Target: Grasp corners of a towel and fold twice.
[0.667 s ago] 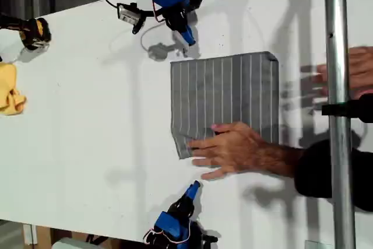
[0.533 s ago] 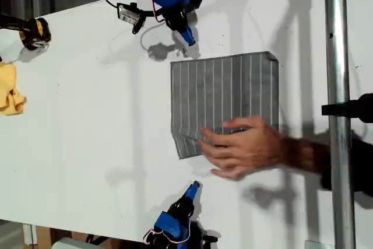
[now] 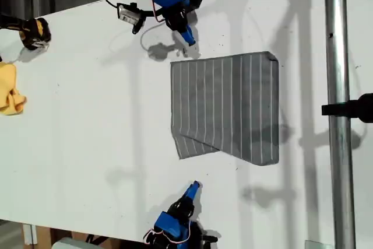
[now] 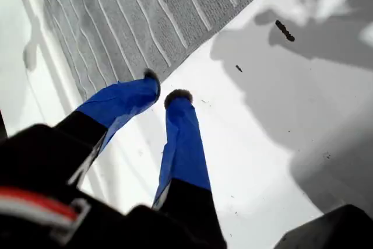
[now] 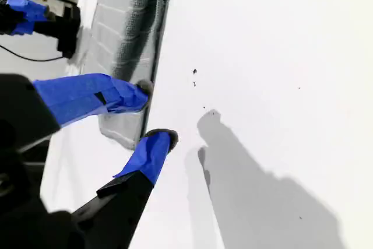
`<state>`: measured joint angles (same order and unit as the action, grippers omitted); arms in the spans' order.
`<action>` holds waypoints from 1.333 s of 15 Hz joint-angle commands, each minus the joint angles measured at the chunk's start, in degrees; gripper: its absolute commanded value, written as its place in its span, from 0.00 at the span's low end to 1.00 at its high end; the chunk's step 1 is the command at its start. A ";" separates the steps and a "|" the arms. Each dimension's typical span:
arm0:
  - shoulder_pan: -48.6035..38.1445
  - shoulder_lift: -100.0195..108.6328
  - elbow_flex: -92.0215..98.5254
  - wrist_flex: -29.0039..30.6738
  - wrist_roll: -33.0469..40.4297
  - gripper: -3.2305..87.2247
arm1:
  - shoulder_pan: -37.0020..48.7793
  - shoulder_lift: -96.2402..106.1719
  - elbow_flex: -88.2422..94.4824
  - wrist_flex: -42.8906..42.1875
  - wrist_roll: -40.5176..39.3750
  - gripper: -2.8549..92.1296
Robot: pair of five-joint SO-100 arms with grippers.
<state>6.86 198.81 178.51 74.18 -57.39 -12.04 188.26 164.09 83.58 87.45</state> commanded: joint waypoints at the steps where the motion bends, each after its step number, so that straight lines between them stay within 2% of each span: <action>1: -0.26 0.44 0.26 0.18 0.35 0.15 | 0.26 0.09 -1.49 0.62 -0.62 0.12; 7: -0.35 0.44 0.26 0.18 0.09 0.15 | 1.23 0.09 -1.49 0.62 -0.53 0.12; 8: -2.64 0.44 0.26 0.18 -5.27 0.15 | 2.72 0.09 -1.49 0.70 0.26 0.12; 9: -4.92 0.44 0.26 0.18 -19.60 0.15 | 4.04 0.53 -3.08 -0.62 0.35 0.12; 10: -4.48 0.44 0.26 0.18 -29.00 0.15 | 2.81 0.53 -3.25 -2.64 -0.09 0.12; 12: -6.86 0.44 0.26 0.35 -25.66 0.22 | 2.02 0.53 -5.45 -6.77 -3.16 0.12; 13: -10.02 0.44 0.26 0.35 -30.67 0.22 | 0.79 0.53 -5.71 -8.09 -2.72 0.12; 14: -12.74 0.44 0.18 -0.18 -41.48 0.22 | 0.53 0.53 -6.42 -9.32 -2.72 0.12; 15: -15.21 0.44 0.18 -0.44 -43.24 0.19 | 0.18 0.53 -7.47 -9.40 -2.72 0.12; 16: -15.73 0.44 -0.09 -3.78 -25.84 0.02 | 0.09 0.53 -8.96 -9.49 -3.52 0.12; 17: -11.07 0.44 -0.53 -2.99 -25.66 0.02 | 2.37 0.53 -10.37 -13.80 -9.23 0.03; 19: -8.70 0.44 -0.35 -3.69 -22.50 0.02 | 2.99 -3.60 -13.97 -16.35 -8.88 0.03; 20: -7.91 0.44 0.18 -3.69 -21.62 0.02 | 2.11 -12.39 -17.49 -17.49 -7.73 0.03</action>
<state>-2.37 198.90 178.33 71.54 -80.51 -9.49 184.22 152.75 68.03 79.54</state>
